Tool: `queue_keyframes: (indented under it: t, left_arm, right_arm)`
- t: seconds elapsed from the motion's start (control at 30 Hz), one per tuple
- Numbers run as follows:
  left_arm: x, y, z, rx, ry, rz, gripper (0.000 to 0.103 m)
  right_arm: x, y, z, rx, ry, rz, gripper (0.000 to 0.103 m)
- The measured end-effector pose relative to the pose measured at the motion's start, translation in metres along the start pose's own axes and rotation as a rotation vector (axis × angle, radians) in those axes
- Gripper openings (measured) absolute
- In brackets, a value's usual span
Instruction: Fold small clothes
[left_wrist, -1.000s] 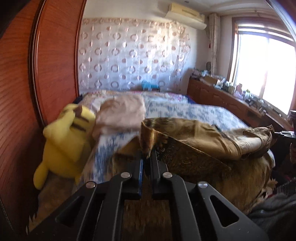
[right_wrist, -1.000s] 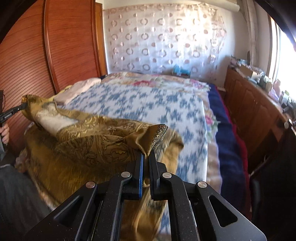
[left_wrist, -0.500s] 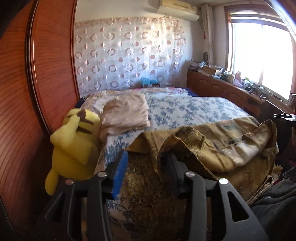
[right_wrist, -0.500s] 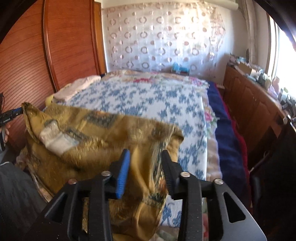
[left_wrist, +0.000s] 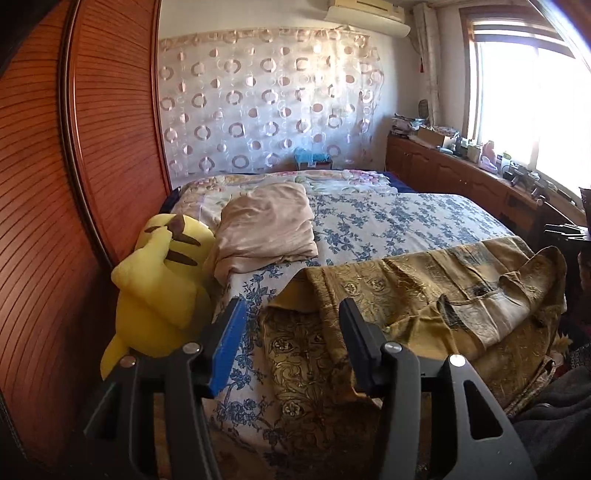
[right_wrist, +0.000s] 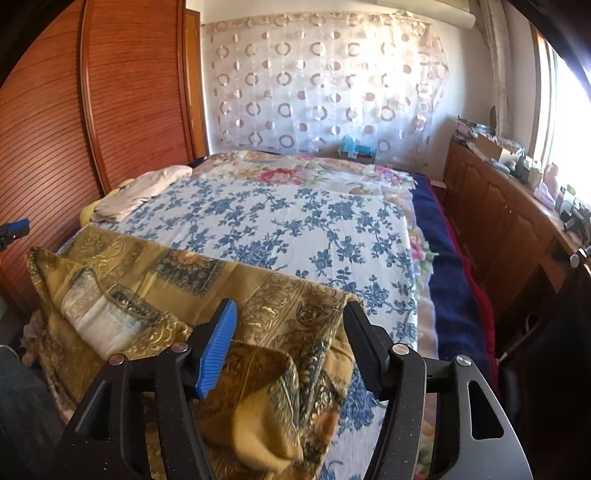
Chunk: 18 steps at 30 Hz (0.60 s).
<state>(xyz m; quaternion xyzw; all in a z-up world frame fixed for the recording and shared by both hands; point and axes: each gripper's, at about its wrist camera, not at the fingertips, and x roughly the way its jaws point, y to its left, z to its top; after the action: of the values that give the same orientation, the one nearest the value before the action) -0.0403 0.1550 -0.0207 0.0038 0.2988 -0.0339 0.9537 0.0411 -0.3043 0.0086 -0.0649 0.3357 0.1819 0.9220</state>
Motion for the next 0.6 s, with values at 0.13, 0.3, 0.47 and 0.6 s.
queue_keyframes:
  t: [0.13,0.3,0.47,0.6]
  left_arm:
    - [0.018,0.004,0.003,-0.006,0.016,0.004,0.052]
    - [0.045,0.009,0.017,0.001,0.034,0.037,0.052]
    - [0.074,0.008,0.037,0.011,0.066,-0.007,0.052]
    - [0.096,0.005,0.046,0.014,0.101,-0.071,0.052]
  right_arm:
    - [0.018,0.000,0.001,-0.004,0.028,-0.006,0.071]
    - [0.037,-0.004,0.004,-0.011,0.066,-0.018,0.072]
    - [0.053,-0.011,0.011,-0.013,0.081,-0.038,0.072]
    - [0.067,-0.017,0.015,-0.007,0.098,-0.046,0.073]
